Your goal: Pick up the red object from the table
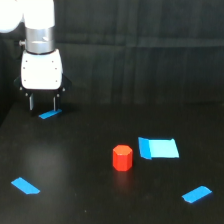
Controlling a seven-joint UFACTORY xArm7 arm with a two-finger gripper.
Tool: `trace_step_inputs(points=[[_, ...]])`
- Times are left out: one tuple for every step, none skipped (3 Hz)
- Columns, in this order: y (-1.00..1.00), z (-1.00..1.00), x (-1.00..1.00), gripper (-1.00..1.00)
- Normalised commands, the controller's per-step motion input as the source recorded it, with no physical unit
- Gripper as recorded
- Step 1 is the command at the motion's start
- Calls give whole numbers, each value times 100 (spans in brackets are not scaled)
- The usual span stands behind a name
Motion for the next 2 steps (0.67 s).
trace_step_inputs(points=[[-2, 0, 5, 100], [-14, -22, 33, 94]])
